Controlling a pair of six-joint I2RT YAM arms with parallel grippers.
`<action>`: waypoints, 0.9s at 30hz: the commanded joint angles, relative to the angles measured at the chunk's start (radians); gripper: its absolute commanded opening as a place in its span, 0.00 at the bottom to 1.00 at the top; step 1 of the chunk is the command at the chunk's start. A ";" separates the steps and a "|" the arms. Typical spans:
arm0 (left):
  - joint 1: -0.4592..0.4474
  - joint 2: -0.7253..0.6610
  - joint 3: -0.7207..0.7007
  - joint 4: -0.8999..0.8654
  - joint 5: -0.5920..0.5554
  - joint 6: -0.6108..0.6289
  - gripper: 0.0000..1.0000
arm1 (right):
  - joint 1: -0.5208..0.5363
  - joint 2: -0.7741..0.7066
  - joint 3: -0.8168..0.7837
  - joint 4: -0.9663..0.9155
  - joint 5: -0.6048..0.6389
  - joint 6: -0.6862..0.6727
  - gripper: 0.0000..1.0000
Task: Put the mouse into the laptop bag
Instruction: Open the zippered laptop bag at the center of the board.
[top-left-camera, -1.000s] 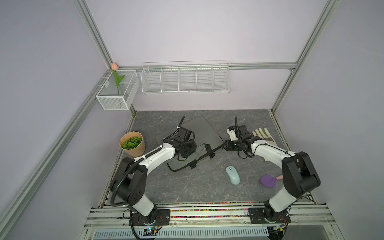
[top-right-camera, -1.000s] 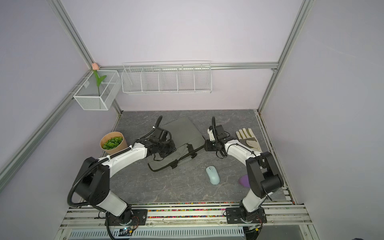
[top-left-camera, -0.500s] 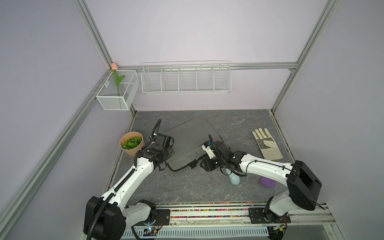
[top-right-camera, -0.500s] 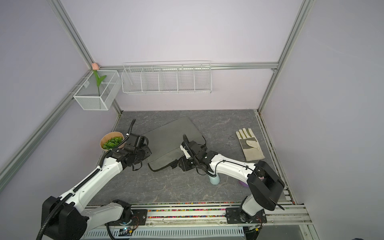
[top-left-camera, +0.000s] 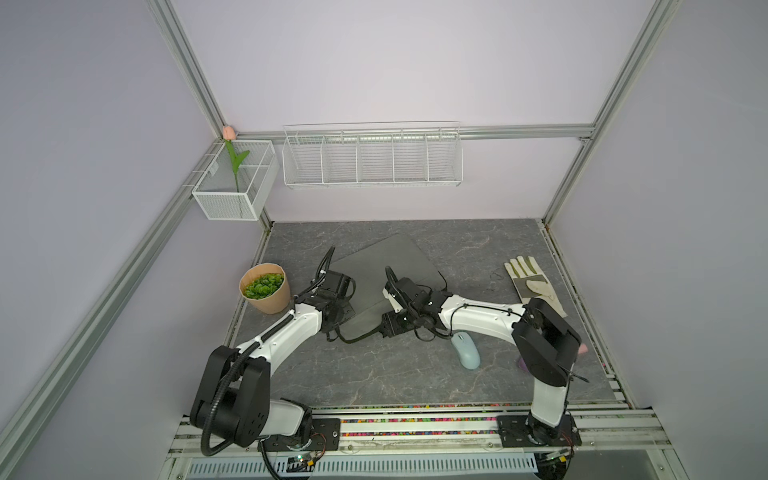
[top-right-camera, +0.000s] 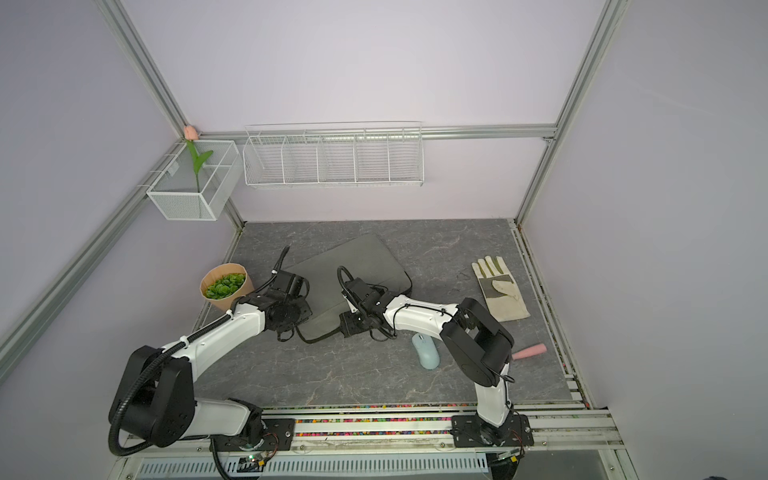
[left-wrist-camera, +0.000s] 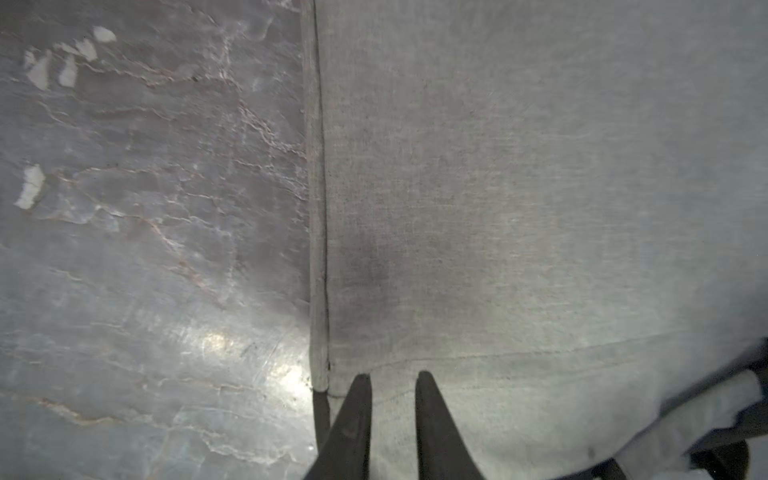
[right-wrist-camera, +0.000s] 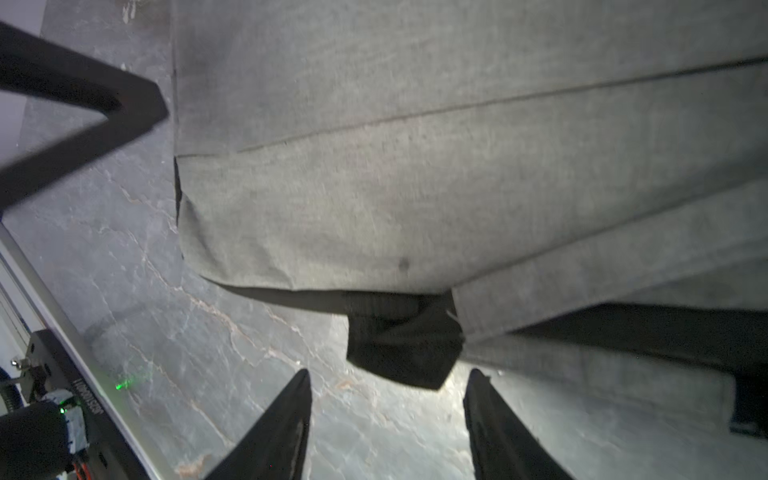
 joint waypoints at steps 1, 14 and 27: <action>0.006 0.049 -0.033 0.058 0.029 -0.003 0.19 | 0.004 0.039 0.044 -0.049 0.028 0.028 0.60; -0.016 0.150 -0.182 0.248 0.173 -0.050 0.15 | 0.043 0.059 0.040 -0.108 0.152 0.106 0.60; -0.038 0.126 -0.262 0.271 0.178 -0.067 0.15 | 0.015 0.107 0.106 -0.114 0.216 0.114 0.25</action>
